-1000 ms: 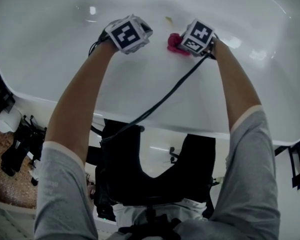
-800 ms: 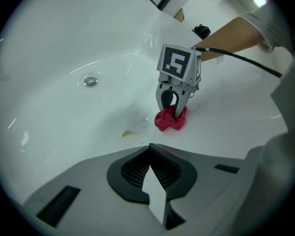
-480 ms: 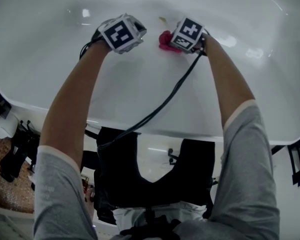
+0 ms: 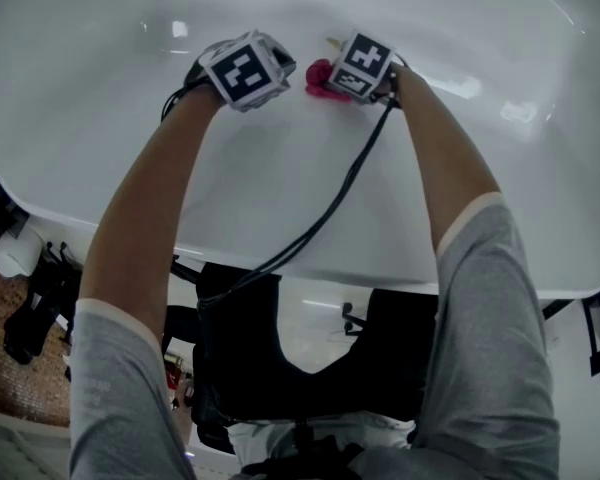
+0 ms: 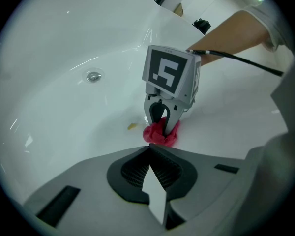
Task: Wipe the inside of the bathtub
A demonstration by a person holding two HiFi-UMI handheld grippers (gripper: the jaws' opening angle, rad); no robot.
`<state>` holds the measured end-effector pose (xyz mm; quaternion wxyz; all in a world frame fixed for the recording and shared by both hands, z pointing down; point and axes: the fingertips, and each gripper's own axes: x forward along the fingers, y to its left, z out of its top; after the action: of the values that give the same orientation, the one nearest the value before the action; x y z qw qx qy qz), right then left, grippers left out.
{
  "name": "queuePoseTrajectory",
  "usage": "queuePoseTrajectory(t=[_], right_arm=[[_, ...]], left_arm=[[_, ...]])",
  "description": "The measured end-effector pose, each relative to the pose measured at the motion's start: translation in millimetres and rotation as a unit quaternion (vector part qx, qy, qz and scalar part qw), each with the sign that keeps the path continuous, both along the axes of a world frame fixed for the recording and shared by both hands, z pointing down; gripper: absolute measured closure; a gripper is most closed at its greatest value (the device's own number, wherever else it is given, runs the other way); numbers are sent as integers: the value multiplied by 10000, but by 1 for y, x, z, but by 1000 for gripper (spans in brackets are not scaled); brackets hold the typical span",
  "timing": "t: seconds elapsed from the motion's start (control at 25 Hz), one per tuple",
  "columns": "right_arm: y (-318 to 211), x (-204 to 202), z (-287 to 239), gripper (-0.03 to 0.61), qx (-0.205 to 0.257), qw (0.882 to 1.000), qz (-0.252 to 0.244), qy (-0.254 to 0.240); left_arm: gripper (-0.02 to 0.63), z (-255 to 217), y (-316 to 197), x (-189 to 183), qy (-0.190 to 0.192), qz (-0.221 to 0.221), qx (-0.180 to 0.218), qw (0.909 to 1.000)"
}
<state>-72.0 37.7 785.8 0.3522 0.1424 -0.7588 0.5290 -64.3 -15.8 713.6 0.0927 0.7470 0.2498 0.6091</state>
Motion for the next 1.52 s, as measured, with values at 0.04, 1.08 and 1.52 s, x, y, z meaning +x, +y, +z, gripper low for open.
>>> queuePoseTrajectory(t=[0.04, 1.08, 1.52], right_arm=[[9, 8, 1, 485, -109, 9999, -71, 57], [-21, -4, 44, 486, 501, 9969, -382, 479], [25, 42, 54, 485, -130, 9959, 152, 878]], left_arm=[[609, 0, 3, 0, -4, 35, -3, 10000], [609, 26, -7, -17, -182, 118, 2, 9998], [609, 24, 12, -9, -122, 168, -113, 9997]])
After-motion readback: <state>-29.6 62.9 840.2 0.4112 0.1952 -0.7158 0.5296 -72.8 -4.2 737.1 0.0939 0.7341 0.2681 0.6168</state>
